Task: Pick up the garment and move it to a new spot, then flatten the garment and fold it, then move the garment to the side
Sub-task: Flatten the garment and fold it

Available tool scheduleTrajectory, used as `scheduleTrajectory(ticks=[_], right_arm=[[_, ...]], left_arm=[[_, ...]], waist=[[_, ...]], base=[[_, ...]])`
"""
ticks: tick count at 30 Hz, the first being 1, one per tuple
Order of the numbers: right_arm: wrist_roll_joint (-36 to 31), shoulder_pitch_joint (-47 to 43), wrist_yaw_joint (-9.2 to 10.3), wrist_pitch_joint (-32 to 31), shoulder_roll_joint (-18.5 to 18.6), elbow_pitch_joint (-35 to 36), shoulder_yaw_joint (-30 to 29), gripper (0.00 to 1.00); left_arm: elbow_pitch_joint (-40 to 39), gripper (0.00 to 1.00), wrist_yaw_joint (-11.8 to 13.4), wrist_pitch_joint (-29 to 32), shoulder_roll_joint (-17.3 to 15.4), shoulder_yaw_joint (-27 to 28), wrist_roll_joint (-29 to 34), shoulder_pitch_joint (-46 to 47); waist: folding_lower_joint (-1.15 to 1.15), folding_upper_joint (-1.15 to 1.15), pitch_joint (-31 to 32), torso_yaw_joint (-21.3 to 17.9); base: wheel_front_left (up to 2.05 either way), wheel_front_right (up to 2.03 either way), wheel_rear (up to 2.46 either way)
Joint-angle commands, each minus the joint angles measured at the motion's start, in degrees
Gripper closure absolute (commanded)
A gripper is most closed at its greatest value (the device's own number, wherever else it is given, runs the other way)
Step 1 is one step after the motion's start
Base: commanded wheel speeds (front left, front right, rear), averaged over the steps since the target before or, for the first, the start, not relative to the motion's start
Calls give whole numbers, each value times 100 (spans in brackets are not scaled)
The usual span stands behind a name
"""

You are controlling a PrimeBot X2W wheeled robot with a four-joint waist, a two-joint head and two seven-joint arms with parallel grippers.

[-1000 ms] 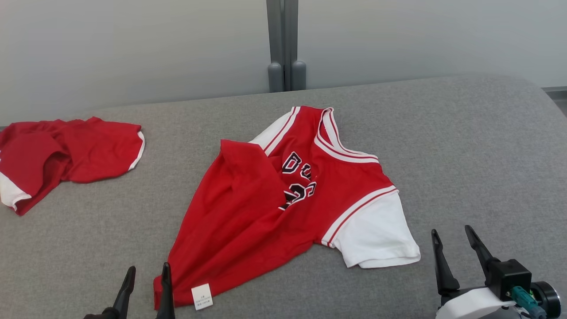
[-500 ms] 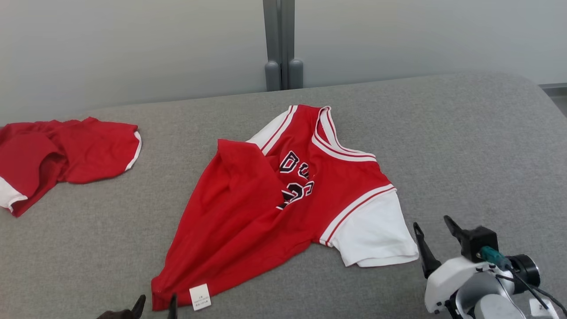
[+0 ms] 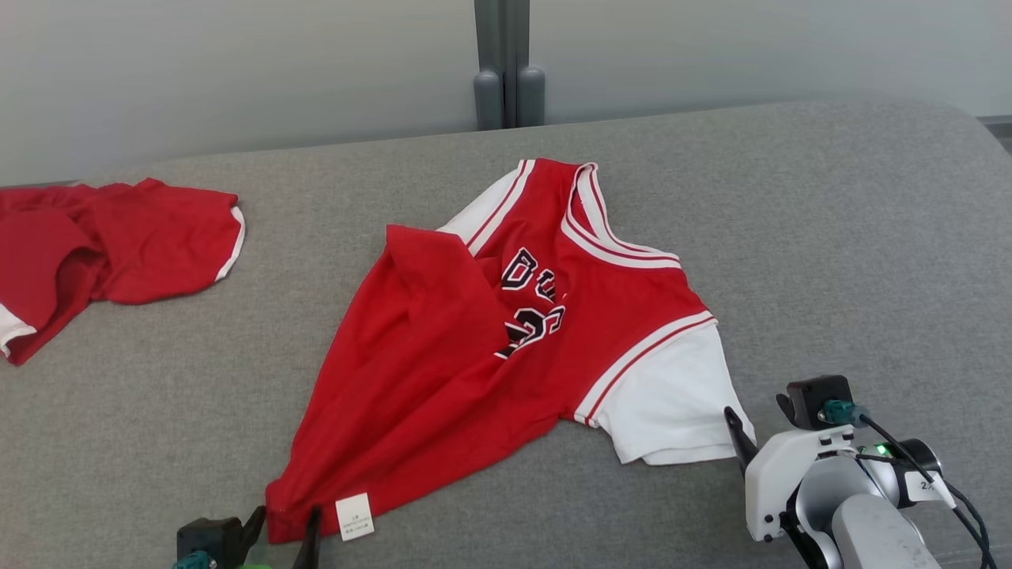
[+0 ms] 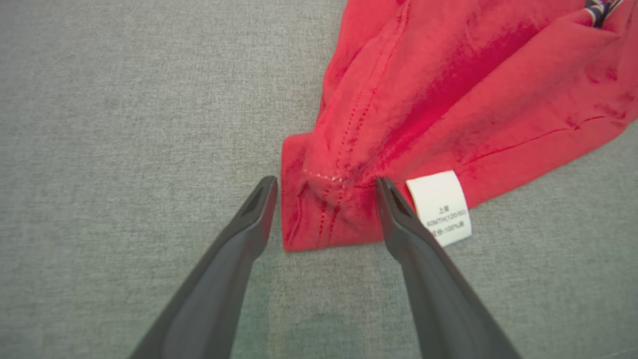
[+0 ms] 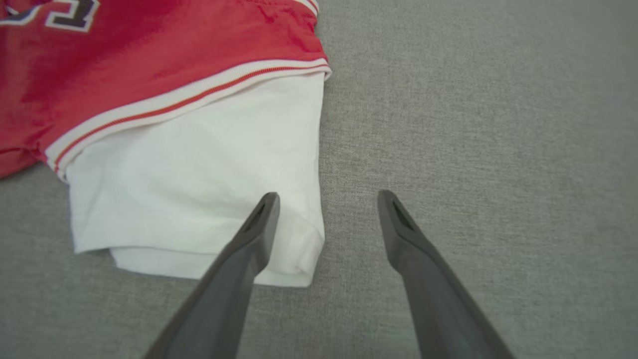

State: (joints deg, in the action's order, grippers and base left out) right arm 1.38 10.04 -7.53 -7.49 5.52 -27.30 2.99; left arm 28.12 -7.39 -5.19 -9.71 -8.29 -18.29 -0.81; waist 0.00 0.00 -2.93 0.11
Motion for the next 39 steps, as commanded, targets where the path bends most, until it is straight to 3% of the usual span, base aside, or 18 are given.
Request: scheduleTrajectory(ticks=[1,6,9,20,23,24,25,32,33,34,35,39], right_arm=[[-39,92,8,21,-12,-18,-2,0],[-62,90,8,94,-36,-94,-24,0],[-62,82,8,115,-41,-142,-47,0],[-62,126,8,34,-54,-354,-90,0],[-33,161,8,-35,-48,-436,-74,0],[-22,171,8,-44,-47,-455,-61,0],[-1,175,8,-57,-48,-479,-52,0],[123,128,6,-138,-51,-611,56,0],[163,115,6,-153,-51,-630,85,16],[215,107,4,-145,-55,-638,115,65],[301,96,4,-128,-60,-649,131,100],[851,67,5,-9,-85,-526,138,100]], left_arm=[[13,0,-16,-13,-50,-31,-25,93],[-93,7,13,-17,-75,-105,21,79],[-168,28,24,-9,-74,-157,36,61],[-453,63,127,129,-102,-263,57,-1],[-533,80,130,190,-112,-295,36,-48],[-555,94,130,203,-115,-305,27,-57],[-586,100,132,220,-120,-319,24,-72],[-795,100,163,368,-115,-399,-4,-118],[-834,100,170,401,-120,-410,-9,-137],[-869,100,181,421,-122,-418,-11,-151],[-911,100,185,459,-128,-425,-22,-177],[-1246,100,187,608,-142,-434,-122,-307]], waist=[[0,0,-73,27],[0,0,-131,74],[0,0,-147,108],[0,0,-151,183],[0,0,-158,201],[0,0,-164,206],[0,0,-169,214],[0,0,-142,270],[0,0,-129,275],[0,0,-119,279],[0,0,-104,281],[0,0,-31,269]], base=[[0,0,0],[0,0,0],[0,0,0],[0,0,0],[0,0,0],[0,0,0],[0,0,0],[0,0,0],[0,0,0],[0,0,0],[0,0,0],[0,0,0]])
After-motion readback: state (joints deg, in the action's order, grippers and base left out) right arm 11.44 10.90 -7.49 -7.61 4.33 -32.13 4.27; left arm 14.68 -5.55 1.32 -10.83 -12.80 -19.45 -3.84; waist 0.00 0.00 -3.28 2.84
